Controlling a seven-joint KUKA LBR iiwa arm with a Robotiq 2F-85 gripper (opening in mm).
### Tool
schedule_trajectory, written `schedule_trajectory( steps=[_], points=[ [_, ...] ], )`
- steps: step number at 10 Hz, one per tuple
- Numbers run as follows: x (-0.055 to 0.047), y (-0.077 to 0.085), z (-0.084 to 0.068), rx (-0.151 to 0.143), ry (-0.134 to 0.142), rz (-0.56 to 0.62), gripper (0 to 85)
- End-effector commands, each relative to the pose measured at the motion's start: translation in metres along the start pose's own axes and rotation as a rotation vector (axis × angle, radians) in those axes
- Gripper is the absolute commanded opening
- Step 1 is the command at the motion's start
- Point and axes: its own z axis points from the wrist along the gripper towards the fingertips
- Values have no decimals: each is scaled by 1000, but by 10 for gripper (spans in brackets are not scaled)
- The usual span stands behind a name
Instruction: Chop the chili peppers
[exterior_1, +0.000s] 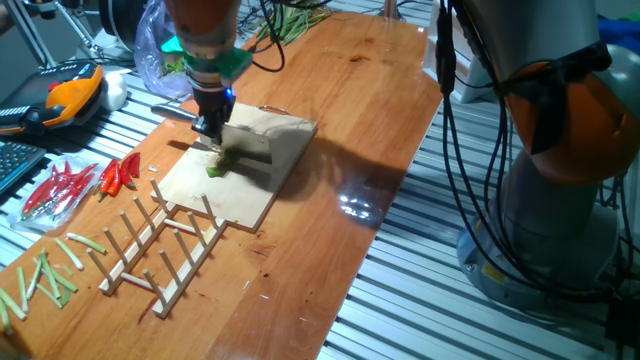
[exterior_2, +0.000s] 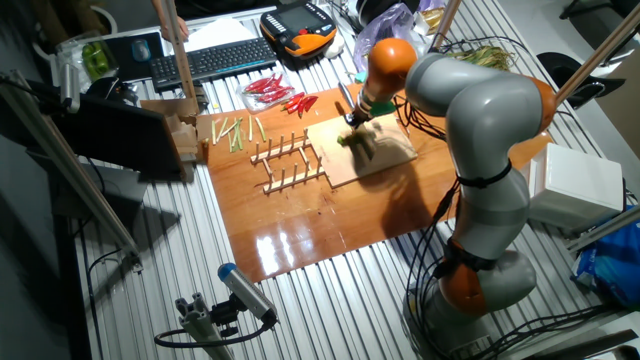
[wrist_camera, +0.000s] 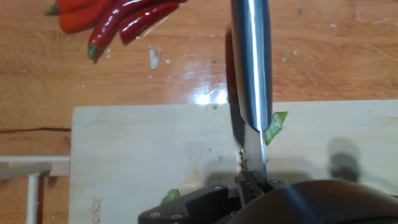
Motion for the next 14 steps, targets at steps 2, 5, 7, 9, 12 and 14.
schedule_trajectory(
  steps=[2,5,7,9,12,14],
  points=[
    [6,-1,7,-11,-6,4,0],
    [4,3,-3,-6,3,13,0],
    [-5,5,-23,-42,32,28,0],
    [-9,2,-32,-20,38,18,0],
    [-8,-7,-28,-14,21,7,0],
    [-4,-8,-19,-24,12,12,0]
  ],
)
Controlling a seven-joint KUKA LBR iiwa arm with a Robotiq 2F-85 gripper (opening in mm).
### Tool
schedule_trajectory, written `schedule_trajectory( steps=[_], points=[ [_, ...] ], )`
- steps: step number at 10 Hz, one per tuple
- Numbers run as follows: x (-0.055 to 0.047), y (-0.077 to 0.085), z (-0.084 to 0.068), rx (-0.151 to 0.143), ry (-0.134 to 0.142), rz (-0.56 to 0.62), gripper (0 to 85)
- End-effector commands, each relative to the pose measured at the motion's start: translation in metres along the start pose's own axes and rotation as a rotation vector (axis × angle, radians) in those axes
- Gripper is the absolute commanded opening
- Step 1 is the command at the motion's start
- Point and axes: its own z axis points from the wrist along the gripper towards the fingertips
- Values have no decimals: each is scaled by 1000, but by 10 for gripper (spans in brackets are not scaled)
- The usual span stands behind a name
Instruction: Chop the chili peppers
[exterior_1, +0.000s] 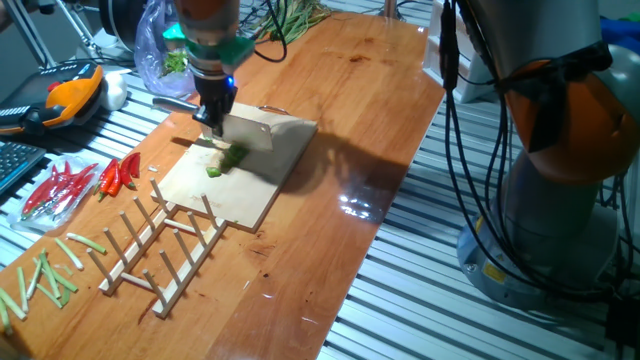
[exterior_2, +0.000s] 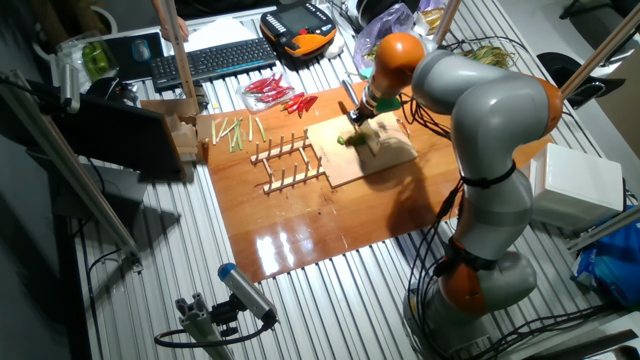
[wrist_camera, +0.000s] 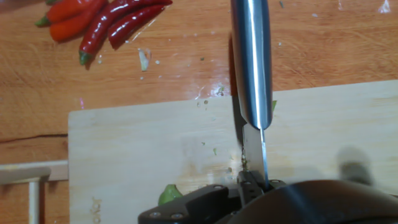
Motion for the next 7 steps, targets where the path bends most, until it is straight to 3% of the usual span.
schedule_trajectory(
  steps=[1,7],
  points=[
    [2,0,4,-3,-4,2,0],
    [14,0,18,-10,-27,6,0]
  ],
)
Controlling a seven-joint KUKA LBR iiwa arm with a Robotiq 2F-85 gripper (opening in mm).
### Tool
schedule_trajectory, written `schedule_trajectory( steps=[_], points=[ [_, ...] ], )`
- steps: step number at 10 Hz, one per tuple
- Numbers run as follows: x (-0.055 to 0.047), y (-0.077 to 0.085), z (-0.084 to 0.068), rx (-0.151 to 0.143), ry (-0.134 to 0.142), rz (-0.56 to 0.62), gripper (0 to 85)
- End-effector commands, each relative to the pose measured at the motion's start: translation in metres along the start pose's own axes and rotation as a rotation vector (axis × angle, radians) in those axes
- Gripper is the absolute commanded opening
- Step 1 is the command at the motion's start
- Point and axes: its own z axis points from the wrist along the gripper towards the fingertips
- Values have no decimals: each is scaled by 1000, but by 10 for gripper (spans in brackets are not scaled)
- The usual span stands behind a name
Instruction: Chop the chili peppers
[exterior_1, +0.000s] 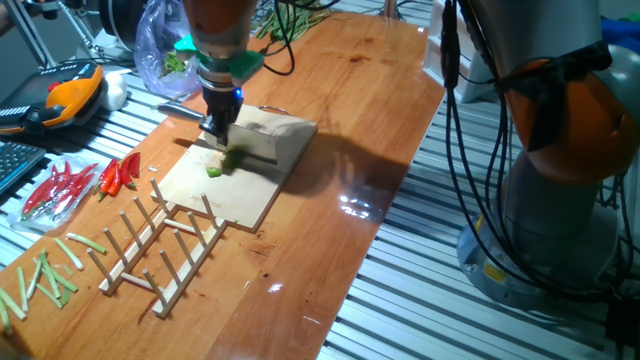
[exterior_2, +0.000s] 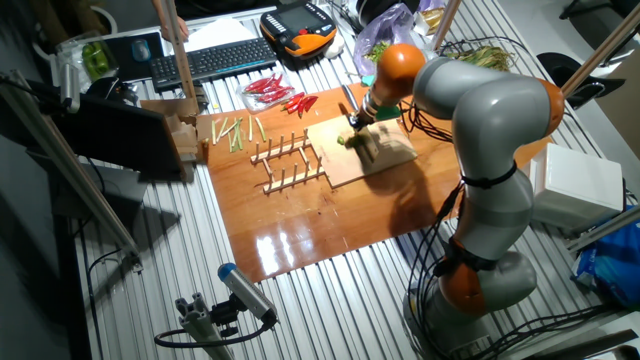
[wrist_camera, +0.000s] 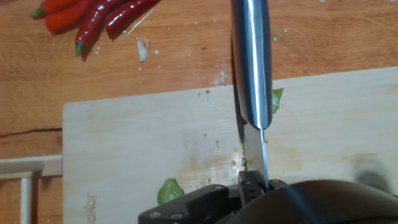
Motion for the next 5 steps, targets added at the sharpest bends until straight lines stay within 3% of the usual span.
schedule_trajectory(
  steps=[1,5],
  points=[
    [4,0,3,-1,1,1,0],
    [9,7,1,2,-2,11,0]
  ],
)
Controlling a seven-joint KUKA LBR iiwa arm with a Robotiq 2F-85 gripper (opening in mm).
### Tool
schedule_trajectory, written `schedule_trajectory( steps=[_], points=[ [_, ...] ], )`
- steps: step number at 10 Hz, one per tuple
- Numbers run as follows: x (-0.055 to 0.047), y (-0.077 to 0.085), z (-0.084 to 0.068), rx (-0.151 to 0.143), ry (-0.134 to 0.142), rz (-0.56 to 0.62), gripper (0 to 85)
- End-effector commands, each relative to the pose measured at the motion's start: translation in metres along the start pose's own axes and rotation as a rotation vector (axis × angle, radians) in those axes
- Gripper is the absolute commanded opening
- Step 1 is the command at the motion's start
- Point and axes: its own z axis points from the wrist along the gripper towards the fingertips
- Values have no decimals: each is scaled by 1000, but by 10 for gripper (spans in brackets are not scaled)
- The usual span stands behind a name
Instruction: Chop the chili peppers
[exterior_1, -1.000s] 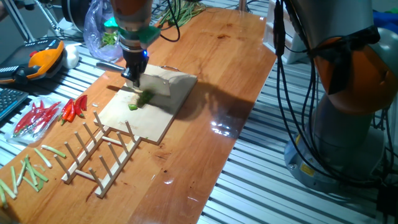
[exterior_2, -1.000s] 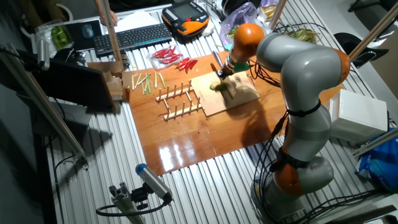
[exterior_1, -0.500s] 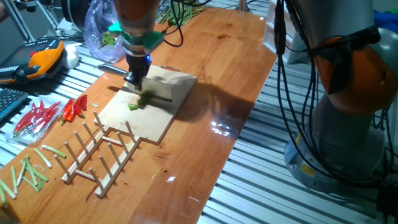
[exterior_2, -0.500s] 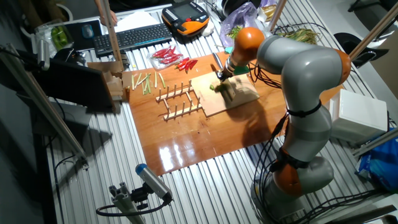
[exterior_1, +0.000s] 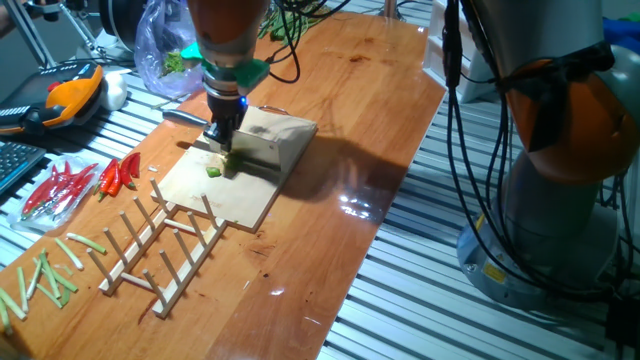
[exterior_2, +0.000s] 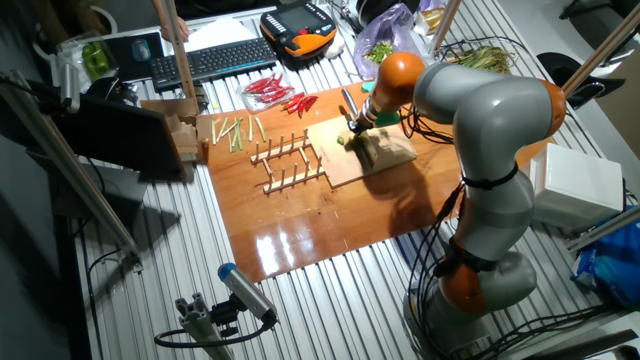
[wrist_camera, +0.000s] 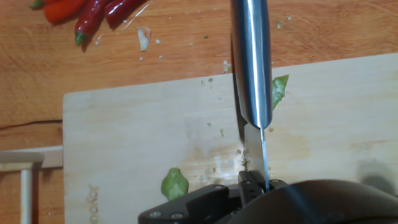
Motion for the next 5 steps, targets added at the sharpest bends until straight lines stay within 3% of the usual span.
schedule_trajectory(
  steps=[1,5],
  points=[
    [0,0,-1,0,-1,1,0],
    [-3,0,3,11,-11,1,0]
  ],
)
